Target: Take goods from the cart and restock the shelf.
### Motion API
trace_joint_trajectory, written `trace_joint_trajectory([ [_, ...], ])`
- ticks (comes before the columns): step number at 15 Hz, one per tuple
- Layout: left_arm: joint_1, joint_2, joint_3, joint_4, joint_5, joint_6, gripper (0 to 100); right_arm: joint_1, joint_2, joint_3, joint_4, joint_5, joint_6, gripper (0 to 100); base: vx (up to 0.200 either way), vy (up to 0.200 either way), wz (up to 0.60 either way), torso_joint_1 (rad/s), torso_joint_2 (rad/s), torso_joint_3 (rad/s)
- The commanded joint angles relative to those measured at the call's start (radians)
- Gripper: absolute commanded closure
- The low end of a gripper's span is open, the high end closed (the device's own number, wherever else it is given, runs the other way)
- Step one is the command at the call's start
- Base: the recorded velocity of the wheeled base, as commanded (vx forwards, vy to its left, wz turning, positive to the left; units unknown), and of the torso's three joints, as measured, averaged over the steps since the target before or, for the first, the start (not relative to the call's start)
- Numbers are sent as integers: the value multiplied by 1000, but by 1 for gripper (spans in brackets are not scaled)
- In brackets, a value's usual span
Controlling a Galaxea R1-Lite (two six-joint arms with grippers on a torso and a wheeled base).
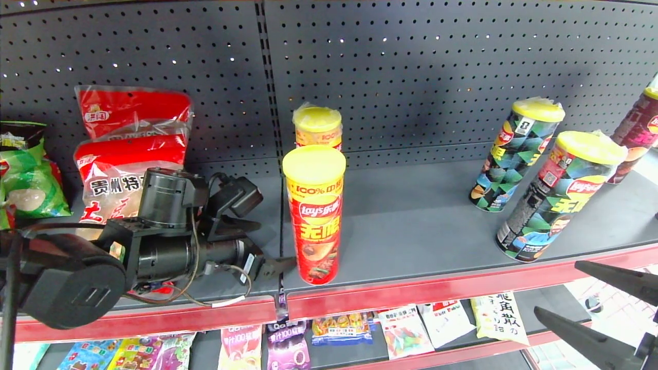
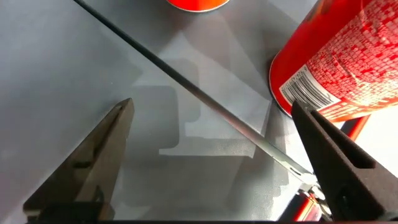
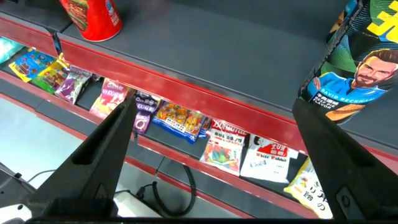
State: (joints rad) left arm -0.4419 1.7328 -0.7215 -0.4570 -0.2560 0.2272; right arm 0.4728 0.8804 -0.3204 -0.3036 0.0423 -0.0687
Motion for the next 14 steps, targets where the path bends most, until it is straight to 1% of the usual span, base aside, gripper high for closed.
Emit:
trace_joint_trajectory([
  [1,8,-33,19,0,11,-2,0,0,2,6,0,1,0,0,0,0,0,0,0,0],
  [3,37,-154,94,1,29,-12,0,0,-15,37,0,1,0,0,0,0,0,0,0,0],
  [4,65,-242,154,3,32,-12,0,0,-40,55,0,2,0,0,0,0,0,0,0,0],
  [5,97,-357,232,4,32,-22,0,-2,-66,81,1,2,0,0,0,0,0,0,0,0],
  [6,126,-483,303,14,38,-46,0,-2,-95,107,1,1,0,0,0,0,0,0,0,0],
  [7,150,-608,370,40,60,-74,0,-2,-135,130,9,1,0,0,0,0,0,0,0,0],
  [8,187,-730,418,109,113,-95,0,-3,-181,136,49,-10,0,0,0,0,0,0,0,0],
  [9,229,-832,435,210,185,-123,0,-16,-233,126,129,-29,0,0,0,0,0,0,0,0],
  [10,273,-950,422,370,241,-197,0,-77,-290,96,270,-84,-2,0,0,0,0,0,0,0],
  [11,276,-1027,402,482,254,-250,0,-132,-328,70,373,-104,0,0,0,0,0,0,0,0],
  [12,279,-1065,392,537,262,-267,0,-166,-350,54,417,-105,0,0,0,0,0,0,0,0],
  [13,285,-1136,392,627,300,-286,0,-235,-379,21,486,-107,-2,0,0,0,0,0,0,0],
  [14,295,-1173,409,667,331,-312,0,-295,-397,21,521,-108,-2,0,0,0,0,0,0,0],
])
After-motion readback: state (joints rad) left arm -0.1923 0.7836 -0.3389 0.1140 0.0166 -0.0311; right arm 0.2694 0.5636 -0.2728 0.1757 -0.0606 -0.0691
